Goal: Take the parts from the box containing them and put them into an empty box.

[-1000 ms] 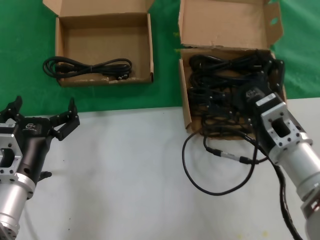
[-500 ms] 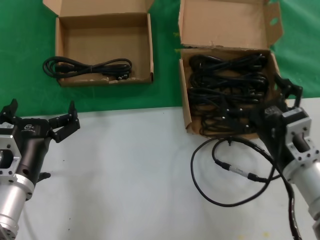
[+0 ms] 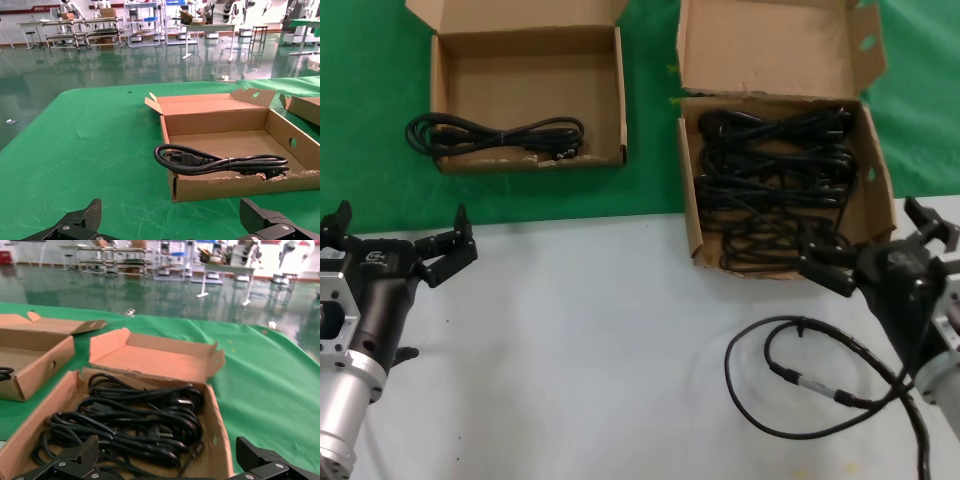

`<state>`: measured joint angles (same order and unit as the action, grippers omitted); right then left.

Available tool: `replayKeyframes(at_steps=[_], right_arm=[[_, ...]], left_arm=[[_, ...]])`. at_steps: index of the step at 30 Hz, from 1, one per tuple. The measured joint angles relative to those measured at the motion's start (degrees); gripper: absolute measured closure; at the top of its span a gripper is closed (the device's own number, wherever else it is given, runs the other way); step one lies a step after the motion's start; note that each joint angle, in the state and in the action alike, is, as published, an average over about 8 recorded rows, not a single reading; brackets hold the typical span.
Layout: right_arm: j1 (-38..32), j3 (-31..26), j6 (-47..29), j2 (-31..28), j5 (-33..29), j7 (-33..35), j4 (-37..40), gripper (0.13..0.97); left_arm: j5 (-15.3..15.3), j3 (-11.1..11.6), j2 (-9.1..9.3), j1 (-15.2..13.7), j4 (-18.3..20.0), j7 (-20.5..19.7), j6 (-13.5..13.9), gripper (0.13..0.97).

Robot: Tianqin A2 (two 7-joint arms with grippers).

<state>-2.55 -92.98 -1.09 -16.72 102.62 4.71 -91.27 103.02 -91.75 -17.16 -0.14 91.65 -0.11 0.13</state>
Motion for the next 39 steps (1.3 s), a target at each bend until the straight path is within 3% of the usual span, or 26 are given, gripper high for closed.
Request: replayKeyframes(at_steps=[8, 39], right_arm=[[1.6, 0.8, 0.7, -0.3, 0.3, -2.9, -0.3, 0.129], [1.6, 0.8, 0.7, -0.3, 0.3, -3.0, -0.3, 0.129]], left_arm=[[0.1, 0.0, -0.02, 0.1, 0.0, 0.1, -0.1, 0.132], [0.1, 0.0, -0.02, 0.1, 0.0, 0.1, -0.1, 0.132]])
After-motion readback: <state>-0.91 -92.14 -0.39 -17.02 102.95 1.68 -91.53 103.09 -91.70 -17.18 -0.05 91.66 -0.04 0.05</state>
